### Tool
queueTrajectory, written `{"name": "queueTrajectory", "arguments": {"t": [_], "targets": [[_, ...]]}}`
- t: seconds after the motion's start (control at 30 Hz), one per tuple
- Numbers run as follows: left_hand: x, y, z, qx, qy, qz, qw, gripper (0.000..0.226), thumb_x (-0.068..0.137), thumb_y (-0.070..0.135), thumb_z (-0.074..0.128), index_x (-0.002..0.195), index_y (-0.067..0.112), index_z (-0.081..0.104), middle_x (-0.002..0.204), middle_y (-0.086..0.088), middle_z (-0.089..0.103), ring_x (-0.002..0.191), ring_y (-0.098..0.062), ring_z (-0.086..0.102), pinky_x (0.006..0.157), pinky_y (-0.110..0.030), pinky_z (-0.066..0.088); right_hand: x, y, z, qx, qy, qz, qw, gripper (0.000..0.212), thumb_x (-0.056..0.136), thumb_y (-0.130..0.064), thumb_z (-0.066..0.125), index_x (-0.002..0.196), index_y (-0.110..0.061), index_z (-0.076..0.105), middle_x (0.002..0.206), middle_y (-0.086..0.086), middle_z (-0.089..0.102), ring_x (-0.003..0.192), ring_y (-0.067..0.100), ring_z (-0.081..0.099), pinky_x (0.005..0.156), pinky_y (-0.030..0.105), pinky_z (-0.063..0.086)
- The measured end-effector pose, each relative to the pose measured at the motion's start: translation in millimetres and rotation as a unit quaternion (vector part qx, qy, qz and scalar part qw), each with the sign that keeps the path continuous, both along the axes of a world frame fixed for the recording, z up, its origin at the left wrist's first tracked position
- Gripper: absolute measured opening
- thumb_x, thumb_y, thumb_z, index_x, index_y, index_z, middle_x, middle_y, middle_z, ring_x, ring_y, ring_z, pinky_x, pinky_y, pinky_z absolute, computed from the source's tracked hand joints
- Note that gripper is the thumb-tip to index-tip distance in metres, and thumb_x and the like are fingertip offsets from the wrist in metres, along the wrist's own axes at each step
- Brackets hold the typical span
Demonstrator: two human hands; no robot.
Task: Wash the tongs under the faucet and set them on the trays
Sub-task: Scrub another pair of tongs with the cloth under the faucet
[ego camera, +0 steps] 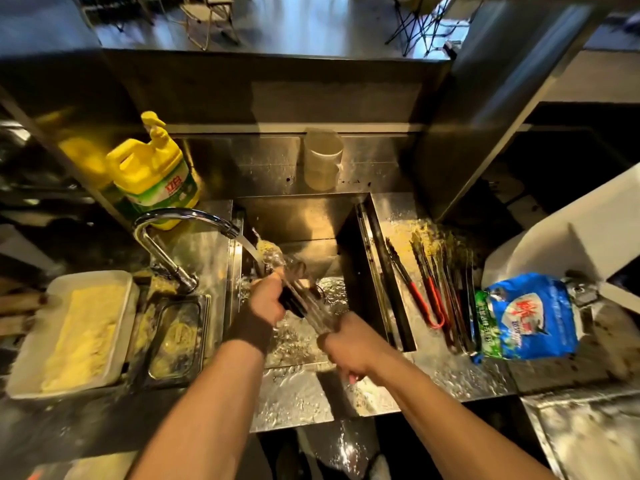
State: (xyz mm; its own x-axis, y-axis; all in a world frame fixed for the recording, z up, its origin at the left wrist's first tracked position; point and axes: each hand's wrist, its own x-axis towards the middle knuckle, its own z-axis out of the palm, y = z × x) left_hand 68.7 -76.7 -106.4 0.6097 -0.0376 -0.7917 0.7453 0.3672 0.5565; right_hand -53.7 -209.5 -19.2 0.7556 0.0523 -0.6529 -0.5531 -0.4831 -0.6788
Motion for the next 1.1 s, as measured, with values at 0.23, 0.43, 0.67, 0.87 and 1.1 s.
{"name": "queueTrajectory", "arguments": {"t": [0.23, 0.43, 0.67, 0.87, 1.1], "targets": [[6.7, -4.9, 5.4, 0.003, -0.011, 0.042, 0.999, 0.022, 0.102, 0.02, 0.048, 0.109, 0.004, 0.061, 0.114, -0.021, 0.062, 0.105, -0.035, 0.065, 0.1, -0.053, 0.051, 9.1, -7.6, 5.0, -0.03, -0.008, 0.025, 0.999, 0.005, 0.083, -0.011, 0.055, 0.084, -0.011, 0.059, 0.063, 0.003, 0.056, 0.038, 0.01, 0.051, 0.039, 0.024, 0.043], [3.2, -5.2, -1.7, 0.003, -0.03, 0.054, 0.998, 0.019, 0.103, 0.019, 0.05, 0.098, 0.005, 0.061, 0.094, -0.015, 0.064, 0.082, -0.031, 0.064, 0.071, -0.042, 0.06, 8.2, -4.3, 6.2, -0.061, -0.007, 0.032, 0.998, 0.004, 0.079, -0.01, 0.054, 0.076, -0.011, 0.057, 0.062, 0.004, 0.056, 0.044, 0.015, 0.054, 0.043, 0.026, 0.044], [2.0, -1.8, -4.3, 0.005, -0.033, 0.044, 0.998, 0.024, 0.103, 0.015, 0.048, 0.115, -0.003, 0.059, 0.116, -0.018, 0.065, 0.107, -0.033, 0.066, 0.101, -0.053, 0.051, 5.9, -5.0, 7.4, -0.046, -0.002, 0.01, 0.999, 0.009, 0.074, -0.007, 0.054, 0.065, -0.01, 0.052, 0.051, 0.002, 0.049, 0.035, 0.014, 0.047, 0.039, 0.025, 0.04], [-1.5, -3.4, 8.1, -0.01, -0.026, 0.046, 0.999, 0.018, 0.105, 0.018, 0.044, 0.102, 0.009, 0.06, 0.116, -0.019, 0.064, 0.09, -0.029, 0.066, 0.103, -0.051, 0.049, 2.4, -2.3, 10.6, -0.042, -0.004, 0.003, 0.999, 0.013, 0.077, -0.007, 0.056, 0.065, -0.01, 0.052, 0.04, -0.004, 0.051, 0.03, 0.013, 0.049, 0.034, 0.021, 0.039], [-4.0, -6.4, 17.6, 0.021, -0.02, 0.041, 0.999, 0.032, 0.098, 0.017, 0.059, 0.126, 0.0, 0.06, 0.12, -0.017, 0.067, 0.113, -0.032, 0.066, 0.102, -0.049, 0.051, 1.7, -6.7, 17.4, -0.064, -0.014, 0.006, 0.998, 0.003, 0.077, -0.01, 0.055, 0.076, -0.008, 0.057, 0.056, 0.004, 0.054, 0.036, 0.013, 0.049, 0.038, 0.024, 0.041]]}}
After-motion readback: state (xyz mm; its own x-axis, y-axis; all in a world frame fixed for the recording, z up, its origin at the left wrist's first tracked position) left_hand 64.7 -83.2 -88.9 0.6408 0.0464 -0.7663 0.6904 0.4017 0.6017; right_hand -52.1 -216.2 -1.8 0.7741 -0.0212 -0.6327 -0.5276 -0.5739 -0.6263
